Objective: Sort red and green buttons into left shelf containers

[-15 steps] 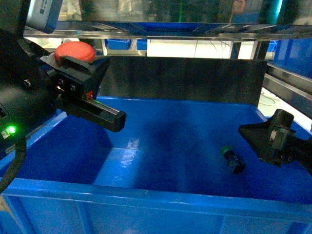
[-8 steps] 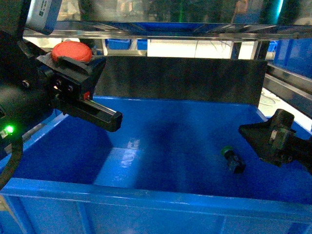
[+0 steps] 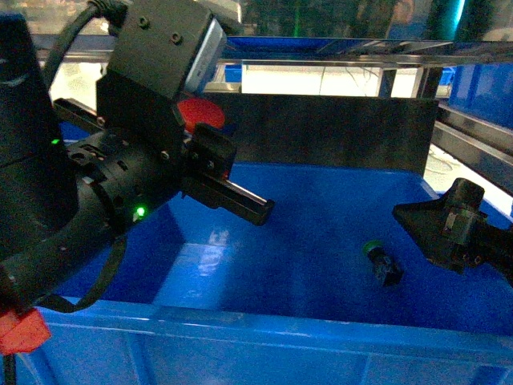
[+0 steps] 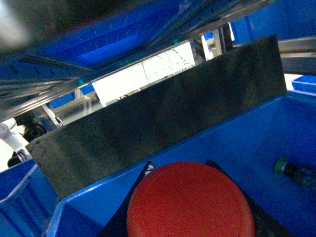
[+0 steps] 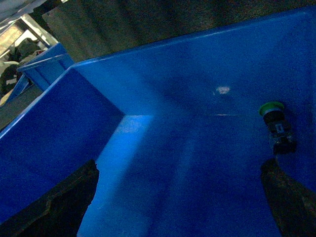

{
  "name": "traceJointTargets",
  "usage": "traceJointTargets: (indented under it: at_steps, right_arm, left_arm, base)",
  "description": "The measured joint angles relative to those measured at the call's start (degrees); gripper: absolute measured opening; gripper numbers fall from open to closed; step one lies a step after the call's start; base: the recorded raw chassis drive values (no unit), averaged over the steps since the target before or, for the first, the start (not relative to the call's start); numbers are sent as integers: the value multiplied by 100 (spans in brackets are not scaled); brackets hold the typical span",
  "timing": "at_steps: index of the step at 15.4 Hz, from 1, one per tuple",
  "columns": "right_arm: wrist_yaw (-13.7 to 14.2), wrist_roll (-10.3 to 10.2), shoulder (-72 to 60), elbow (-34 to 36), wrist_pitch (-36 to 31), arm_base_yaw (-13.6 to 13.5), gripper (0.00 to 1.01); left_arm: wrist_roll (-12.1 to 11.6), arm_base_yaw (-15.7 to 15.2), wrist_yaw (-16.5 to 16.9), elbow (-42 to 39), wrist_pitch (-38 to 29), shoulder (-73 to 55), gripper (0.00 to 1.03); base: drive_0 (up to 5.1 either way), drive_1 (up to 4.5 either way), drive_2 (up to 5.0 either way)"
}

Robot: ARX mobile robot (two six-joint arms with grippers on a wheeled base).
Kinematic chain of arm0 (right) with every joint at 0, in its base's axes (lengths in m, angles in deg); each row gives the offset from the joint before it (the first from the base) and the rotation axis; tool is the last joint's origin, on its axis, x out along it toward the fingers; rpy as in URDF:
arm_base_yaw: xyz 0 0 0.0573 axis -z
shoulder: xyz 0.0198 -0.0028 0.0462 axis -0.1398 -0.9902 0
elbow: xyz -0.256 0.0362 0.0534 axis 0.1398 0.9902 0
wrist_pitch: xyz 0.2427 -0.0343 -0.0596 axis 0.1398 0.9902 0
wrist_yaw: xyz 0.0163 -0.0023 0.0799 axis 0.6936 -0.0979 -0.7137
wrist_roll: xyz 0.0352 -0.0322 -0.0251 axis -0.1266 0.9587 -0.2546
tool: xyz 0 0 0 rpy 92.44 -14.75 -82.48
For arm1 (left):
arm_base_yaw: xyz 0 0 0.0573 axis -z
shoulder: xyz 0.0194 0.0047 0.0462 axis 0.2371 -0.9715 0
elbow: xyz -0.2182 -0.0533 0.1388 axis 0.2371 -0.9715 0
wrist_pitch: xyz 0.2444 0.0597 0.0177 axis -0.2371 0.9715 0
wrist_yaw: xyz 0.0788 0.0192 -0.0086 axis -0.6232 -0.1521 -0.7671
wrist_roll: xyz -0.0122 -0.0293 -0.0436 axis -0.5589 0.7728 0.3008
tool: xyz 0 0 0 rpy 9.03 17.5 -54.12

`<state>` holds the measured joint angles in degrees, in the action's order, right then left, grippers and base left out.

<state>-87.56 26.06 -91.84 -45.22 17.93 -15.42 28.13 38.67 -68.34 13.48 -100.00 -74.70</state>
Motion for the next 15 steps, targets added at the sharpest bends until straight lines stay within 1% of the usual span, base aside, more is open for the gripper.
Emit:
traceJointTargets:
  at_steps: [2,6,8,9,10,12,14,15]
  right_arm:
    - [0,0,0,0,0,0,98]
    - [0,2,0,0,0,0,98]
    - [0,2,0,0,0,0,98]
    - [0,0,0,0,0,0,98]
    - [0,2,0,0,0,0,98]
    - [0,2,0,0,0,0,98]
    - [0,0,0,0,0,0,98]
    - [0,2,0,0,0,0,98]
  left_arm:
    - [-118,2,-98,227,52,-341,25]
    - [-105,-81,-66,793,479,-951,25]
    - [-72,-79,-68,1034,588,-1139,25]
    - [-17,-79,-42,1121,706,-1213,25]
    - [59,-79,-42,1174,675,-1325,25]
    - [125,-120,-13,1244,603,-1600,25]
    - [122,-149,-13,1285,570,-1720,25]
    - [131,-149,-15,1287,549,-1720,35]
  base:
    - [0,0,0]
    - [0,0,0]
    - [0,0,0]
    - [0,0,0]
    - [0,0,0]
    - [0,0,0]
    - [0,0,0]
    - [0,0,0]
